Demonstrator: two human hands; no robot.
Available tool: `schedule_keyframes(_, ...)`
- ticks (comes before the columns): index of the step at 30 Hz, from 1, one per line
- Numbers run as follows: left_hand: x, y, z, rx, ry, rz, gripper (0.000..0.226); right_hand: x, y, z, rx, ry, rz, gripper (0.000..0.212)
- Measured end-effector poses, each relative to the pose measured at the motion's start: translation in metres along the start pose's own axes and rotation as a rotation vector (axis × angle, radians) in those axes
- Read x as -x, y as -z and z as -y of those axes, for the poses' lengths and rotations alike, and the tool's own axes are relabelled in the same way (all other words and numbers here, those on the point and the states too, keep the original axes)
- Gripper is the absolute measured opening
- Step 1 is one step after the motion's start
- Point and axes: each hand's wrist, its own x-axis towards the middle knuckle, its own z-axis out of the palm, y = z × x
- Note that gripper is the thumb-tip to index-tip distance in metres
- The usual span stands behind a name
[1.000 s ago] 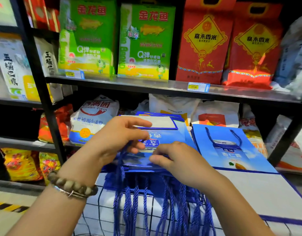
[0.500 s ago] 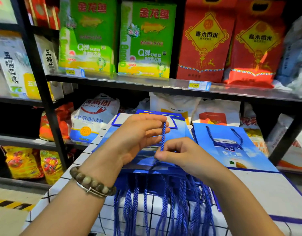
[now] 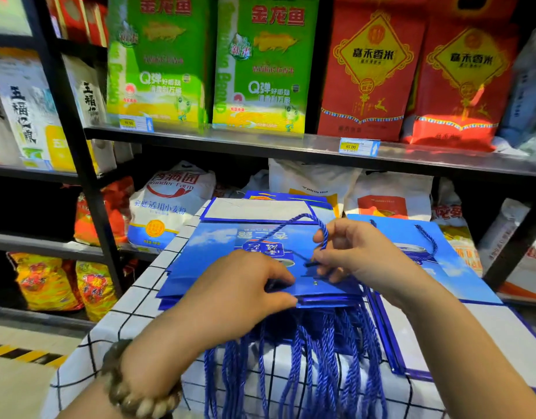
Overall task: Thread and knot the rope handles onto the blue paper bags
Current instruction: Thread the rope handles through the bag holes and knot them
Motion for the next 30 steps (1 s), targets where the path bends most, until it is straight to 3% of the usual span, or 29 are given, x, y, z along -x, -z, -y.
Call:
schedule_keyframes(5,0.023,-0.008,-0.002,-0.172,-0.134,-0.158,0.057,0.008,0.002,-0.005,0.135,0.031,0.099,0.021)
schedule_keyframes(8,0.027,-0.012,-0.003,-0.186,-0.236,-0.202,0.033,0.012,0.004,-0.002,0.186,0.036,0.152,0.021)
schedule_keyframes(12,0.027,-0.016,-0.001,-0.221,-0.300,-0.299,0.029,0.013,0.002,0.002,0.249,0.051,0.148,0.023)
schedule_keyframes(30,0.024,-0.014,-0.003,-0.261,-0.248,-0.365,0.027,0.010,-0.004,0.013,0.445,0.139,0.173,0.025)
